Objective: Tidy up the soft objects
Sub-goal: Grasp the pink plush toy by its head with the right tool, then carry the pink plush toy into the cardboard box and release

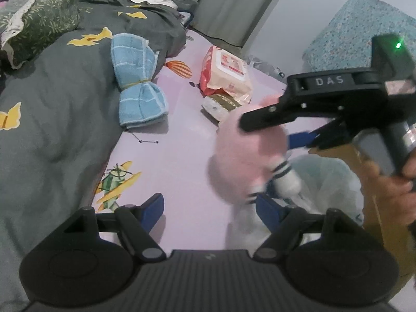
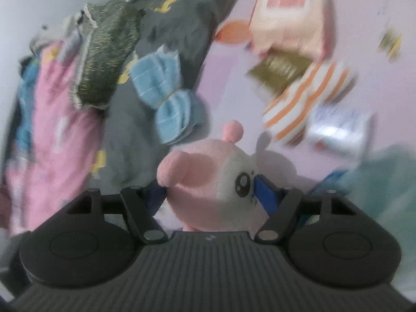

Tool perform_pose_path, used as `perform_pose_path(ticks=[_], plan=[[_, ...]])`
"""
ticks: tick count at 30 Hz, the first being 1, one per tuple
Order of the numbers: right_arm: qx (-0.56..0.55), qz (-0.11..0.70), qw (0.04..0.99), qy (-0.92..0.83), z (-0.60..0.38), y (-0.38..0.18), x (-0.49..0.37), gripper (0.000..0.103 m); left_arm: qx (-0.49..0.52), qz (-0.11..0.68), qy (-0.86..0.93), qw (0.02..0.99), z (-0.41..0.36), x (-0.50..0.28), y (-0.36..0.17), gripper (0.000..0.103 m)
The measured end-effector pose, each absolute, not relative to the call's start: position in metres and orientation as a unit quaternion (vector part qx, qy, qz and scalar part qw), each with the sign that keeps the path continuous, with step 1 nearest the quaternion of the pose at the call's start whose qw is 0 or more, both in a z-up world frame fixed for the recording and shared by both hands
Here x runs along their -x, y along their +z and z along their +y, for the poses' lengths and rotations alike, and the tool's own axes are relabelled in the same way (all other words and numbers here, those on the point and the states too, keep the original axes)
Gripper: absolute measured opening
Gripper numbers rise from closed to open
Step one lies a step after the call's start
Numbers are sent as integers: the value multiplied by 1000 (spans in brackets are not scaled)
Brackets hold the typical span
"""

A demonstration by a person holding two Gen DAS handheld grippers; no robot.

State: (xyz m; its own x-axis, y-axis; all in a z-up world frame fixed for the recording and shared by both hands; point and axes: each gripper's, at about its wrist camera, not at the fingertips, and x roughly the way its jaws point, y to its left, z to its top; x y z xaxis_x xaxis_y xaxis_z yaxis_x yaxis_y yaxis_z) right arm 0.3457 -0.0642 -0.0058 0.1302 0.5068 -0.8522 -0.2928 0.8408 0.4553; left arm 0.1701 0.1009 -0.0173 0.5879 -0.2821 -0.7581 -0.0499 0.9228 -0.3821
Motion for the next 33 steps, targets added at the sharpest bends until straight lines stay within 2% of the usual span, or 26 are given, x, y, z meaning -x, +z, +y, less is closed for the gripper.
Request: perform_pose_path(ticks=[4, 8, 18, 25, 33], plan=[[-47, 605, 757, 244, -58, -8, -344, 76, 189, 456, -67, 867, 102, -167, -23, 79], [-112, 633, 718, 268, -50, -28, -344, 77, 182, 459, -68, 867, 100, -164, -24, 79], [-174, 608, 724, 276, -66, -27, -355, 80, 174, 446, -53, 877, 111, -174, -22, 79], [-202, 631, 700, 266, -68, -59, -367, 84, 181, 472, -68, 860, 98, -203, -39, 79], [-171, 639, 694, 283, -52, -79, -367, 86, 230, 511, -69, 825, 96, -232, -66, 70]])
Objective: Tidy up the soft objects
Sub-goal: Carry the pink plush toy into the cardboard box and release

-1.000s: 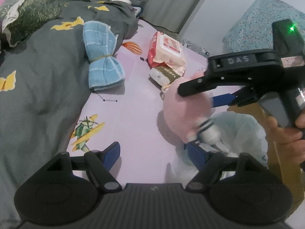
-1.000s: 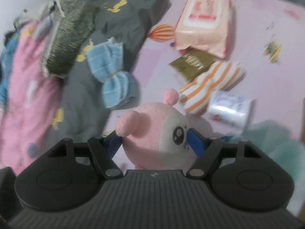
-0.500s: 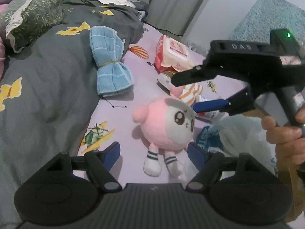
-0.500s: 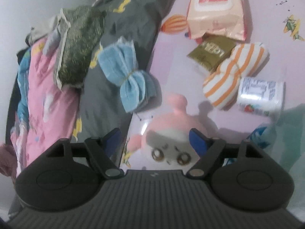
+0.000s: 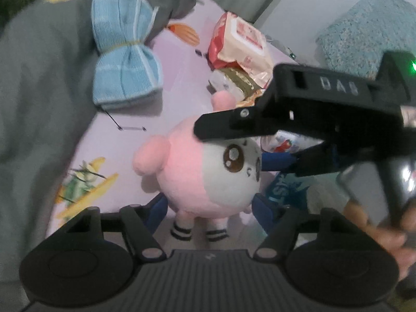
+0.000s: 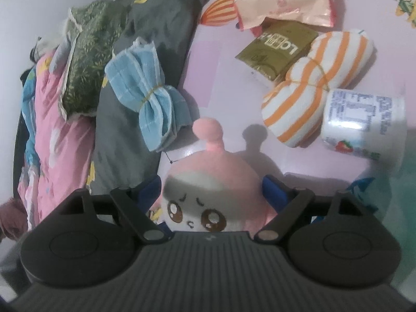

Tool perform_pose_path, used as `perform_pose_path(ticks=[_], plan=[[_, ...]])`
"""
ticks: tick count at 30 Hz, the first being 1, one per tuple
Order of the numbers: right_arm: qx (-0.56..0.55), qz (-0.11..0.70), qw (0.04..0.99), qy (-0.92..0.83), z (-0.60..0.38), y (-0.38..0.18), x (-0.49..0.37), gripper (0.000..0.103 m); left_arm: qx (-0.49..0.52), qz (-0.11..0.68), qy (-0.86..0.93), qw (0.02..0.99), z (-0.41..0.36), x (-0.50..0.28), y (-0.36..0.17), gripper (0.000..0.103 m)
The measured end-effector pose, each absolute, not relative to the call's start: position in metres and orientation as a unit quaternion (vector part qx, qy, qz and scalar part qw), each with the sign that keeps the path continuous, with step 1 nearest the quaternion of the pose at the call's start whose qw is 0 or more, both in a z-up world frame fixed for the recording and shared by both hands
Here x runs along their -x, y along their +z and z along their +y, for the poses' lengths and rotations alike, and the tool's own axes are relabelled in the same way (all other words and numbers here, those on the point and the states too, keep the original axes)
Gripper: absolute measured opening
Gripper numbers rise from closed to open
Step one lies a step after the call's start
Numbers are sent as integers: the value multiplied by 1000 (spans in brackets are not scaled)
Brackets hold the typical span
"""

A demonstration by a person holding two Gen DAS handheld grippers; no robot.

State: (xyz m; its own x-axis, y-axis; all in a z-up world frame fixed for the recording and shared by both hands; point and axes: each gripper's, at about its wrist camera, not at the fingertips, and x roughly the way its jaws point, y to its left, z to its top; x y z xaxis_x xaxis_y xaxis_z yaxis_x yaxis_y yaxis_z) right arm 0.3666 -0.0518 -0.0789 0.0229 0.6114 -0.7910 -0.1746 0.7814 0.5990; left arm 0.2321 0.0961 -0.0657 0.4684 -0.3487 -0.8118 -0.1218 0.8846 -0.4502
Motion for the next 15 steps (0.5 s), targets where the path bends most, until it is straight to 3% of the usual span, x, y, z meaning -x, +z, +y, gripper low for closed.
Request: perform_pose_path(ticks=[7, 15], plan=[[-190, 628, 695, 294, -61, -69, -363, 82, 202, 503, -59, 838, 82, -226, -39, 68], [-228, 540, 737, 337, -128, 16, -326, 82, 141, 432, -111, 884, 21, -196, 49, 70]])
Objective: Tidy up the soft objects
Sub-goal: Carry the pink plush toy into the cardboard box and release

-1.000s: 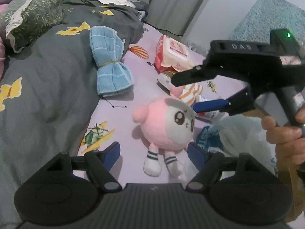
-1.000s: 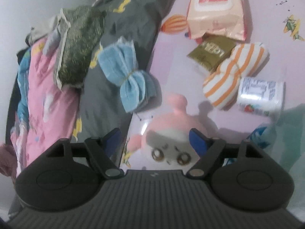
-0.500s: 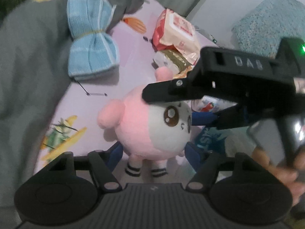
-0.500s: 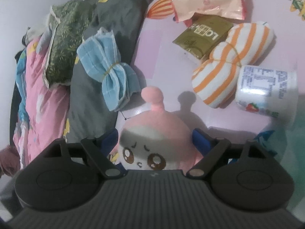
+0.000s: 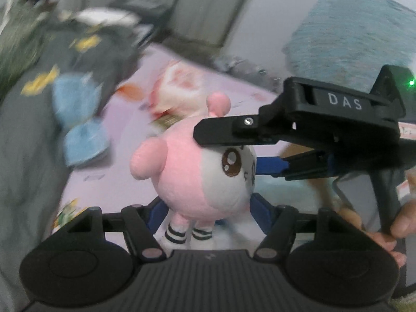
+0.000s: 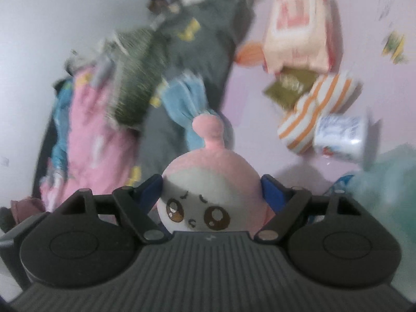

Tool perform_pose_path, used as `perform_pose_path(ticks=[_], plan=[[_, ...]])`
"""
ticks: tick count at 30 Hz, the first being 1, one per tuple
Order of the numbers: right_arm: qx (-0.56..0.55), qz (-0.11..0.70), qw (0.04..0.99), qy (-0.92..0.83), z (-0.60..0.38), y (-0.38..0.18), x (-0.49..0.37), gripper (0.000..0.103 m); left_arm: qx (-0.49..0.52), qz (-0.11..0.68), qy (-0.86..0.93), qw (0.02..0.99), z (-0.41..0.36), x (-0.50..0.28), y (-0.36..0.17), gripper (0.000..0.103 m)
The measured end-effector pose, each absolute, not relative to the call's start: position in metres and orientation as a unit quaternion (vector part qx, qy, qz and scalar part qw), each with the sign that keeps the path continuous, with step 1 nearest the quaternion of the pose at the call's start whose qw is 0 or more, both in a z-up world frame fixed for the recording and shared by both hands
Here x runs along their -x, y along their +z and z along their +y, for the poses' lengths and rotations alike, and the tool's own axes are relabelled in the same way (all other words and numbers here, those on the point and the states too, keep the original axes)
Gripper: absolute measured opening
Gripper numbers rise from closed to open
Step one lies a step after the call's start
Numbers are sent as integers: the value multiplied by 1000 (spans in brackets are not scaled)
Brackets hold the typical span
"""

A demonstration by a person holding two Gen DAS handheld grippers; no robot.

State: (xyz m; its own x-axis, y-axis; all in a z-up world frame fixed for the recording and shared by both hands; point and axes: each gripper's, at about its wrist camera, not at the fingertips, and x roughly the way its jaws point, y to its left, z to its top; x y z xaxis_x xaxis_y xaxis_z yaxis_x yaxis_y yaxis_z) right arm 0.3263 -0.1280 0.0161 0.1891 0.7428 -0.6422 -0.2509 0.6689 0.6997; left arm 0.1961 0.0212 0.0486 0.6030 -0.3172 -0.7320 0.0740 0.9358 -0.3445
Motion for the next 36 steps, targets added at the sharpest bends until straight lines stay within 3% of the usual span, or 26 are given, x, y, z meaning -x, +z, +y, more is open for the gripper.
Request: perform_pose_path(ticks=[8, 18, 27, 36], plan=[[-270, 468, 796, 273, -288, 77, -274, 82, 96, 421, -238, 870, -119, -199, 80, 71], [-264, 522, 804, 109, -436, 34, -241, 83, 36, 521, -312, 794, -276, -218, 7, 70], [-233, 573, 783, 64, -462, -43, -252, 83, -15, 562, -285, 776, -304, -230, -38, 71], [-238, 537, 807, 61, -472, -23, -244, 83, -13, 529, -293, 797, -290, -216, -8, 75]])
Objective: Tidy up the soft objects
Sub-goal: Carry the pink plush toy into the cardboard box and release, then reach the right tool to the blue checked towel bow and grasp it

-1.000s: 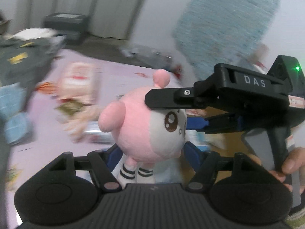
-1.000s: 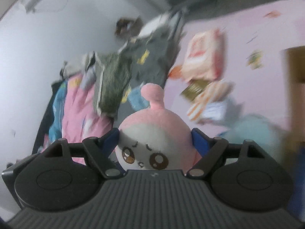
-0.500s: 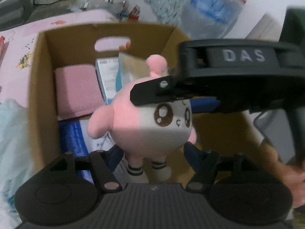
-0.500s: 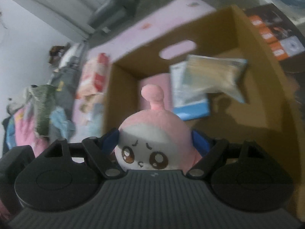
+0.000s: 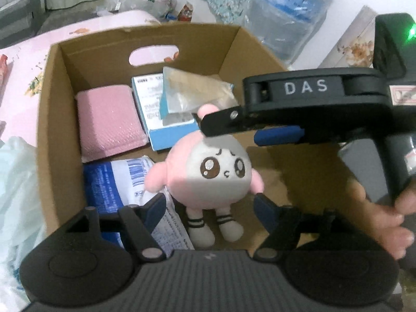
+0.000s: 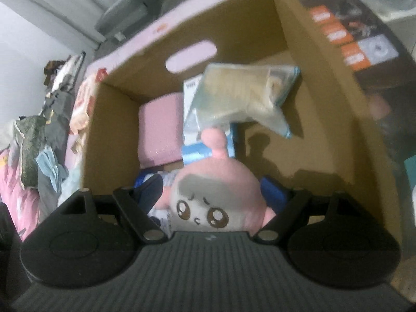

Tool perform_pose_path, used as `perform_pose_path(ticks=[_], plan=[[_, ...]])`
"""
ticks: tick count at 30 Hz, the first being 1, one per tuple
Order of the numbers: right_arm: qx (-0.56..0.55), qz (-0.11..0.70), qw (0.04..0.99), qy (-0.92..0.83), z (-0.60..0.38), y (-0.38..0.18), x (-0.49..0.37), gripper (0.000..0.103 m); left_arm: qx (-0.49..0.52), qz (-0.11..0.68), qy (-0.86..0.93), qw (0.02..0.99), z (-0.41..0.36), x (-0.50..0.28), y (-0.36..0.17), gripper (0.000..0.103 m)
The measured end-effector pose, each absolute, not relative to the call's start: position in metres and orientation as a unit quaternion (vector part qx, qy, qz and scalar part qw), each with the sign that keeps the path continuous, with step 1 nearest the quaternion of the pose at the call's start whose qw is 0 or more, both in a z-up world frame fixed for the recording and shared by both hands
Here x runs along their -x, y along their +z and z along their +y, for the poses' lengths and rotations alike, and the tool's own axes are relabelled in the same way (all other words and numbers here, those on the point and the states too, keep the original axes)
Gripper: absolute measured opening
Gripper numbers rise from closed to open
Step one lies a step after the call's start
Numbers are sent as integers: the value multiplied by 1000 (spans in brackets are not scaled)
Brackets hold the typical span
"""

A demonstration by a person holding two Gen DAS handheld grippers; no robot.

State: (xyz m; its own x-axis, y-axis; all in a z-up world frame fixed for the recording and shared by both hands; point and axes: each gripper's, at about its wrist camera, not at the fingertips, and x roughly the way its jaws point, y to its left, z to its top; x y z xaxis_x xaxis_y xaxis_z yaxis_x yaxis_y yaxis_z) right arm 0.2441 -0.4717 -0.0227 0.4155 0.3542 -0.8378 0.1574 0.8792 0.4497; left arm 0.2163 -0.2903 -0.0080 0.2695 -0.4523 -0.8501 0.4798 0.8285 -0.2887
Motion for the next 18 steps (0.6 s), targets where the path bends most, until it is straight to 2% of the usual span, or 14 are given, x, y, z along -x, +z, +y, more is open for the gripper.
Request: perform_pose_path(ticks=[6, 9, 18], plan=[[-265, 506, 817, 77, -472, 7, -236, 83, -11, 493, -294, 819, -264, -195, 23, 76], [-276, 485, 823, 105, -462, 29, -226, 83, -11, 469, -283, 837, -238, -182, 41, 79], [-268, 458, 820, 215, -372, 72, -237, 83, 44, 413, -172, 893, -110, -163, 64, 80]])
